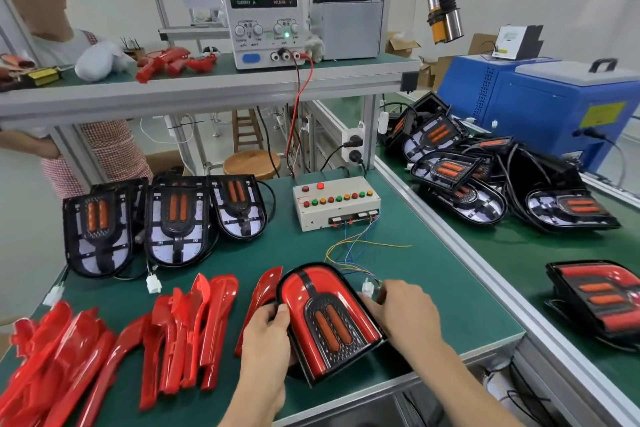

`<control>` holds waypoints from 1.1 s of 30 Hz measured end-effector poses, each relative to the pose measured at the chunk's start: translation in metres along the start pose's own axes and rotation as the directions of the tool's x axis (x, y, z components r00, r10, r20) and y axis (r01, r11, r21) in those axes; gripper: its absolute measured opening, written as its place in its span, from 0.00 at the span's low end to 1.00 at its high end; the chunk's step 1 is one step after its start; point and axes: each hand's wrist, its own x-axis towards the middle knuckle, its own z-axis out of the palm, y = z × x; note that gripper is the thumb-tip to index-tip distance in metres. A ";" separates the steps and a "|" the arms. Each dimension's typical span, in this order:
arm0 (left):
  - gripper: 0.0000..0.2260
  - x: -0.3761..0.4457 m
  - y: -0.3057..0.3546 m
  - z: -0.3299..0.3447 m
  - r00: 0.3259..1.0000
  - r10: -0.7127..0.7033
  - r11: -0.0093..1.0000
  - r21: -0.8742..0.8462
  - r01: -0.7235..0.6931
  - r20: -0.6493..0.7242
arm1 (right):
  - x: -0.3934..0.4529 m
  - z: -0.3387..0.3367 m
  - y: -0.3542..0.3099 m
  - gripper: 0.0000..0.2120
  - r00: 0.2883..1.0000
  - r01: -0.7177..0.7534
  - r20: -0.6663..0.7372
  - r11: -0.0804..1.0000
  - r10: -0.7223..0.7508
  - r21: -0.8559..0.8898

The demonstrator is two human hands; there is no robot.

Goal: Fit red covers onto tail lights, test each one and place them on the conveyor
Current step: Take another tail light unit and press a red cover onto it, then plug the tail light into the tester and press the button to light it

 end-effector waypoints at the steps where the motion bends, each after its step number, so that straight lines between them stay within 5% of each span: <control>1: 0.09 -0.001 0.001 -0.001 1.000 0.006 1.000 0.006 -0.006 -0.001 | 0.004 0.001 -0.004 0.21 1.000 0.011 0.003 0.999 -0.011 -0.032; 12: 0.12 0.003 0.016 -0.001 0.997 0.076 0.977 0.196 -0.080 0.025 | -0.001 -0.009 0.033 0.09 0.966 0.247 0.079 0.969 -0.245 -0.020; 17: 0.18 0.014 0.010 -0.001 0.981 0.190 0.890 0.416 -0.185 0.028 | -0.013 -0.016 0.064 0.02 0.975 0.218 -0.040 0.903 -0.219 0.370; 22: 0.21 0.009 0.021 -0.005 0.937 0.331 0.585 0.754 -0.298 0.114 | -0.013 -0.008 0.068 0.08 0.974 0.226 -0.119 0.853 -0.192 0.471; 25: 0.18 0.003 0.036 -0.001 0.801 0.585 0.346 0.853 -0.391 0.130 | -0.012 -0.001 0.065 0.10 0.967 0.250 -0.175 0.819 -0.185 0.517; 27: 0.12 0.004 0.050 0.015 0.687 0.667 0.266 0.769 -0.581 0.288 | -0.011 0.003 0.064 0.11 0.970 0.234 -0.188 0.801 -0.154 0.551; 31: 0.10 0.021 0.068 0.080 0.496 0.493 -0.059 0.596 -0.801 0.715 | -0.012 0.011 0.063 0.08 0.981 0.172 -0.175 0.774 -0.080 0.610; 33: 0.12 0.032 0.072 0.110 0.516 0.351 -0.158 0.593 -0.790 0.781 | -0.012 0.013 0.064 0.05 0.984 0.143 -0.174 0.751 -0.038 0.645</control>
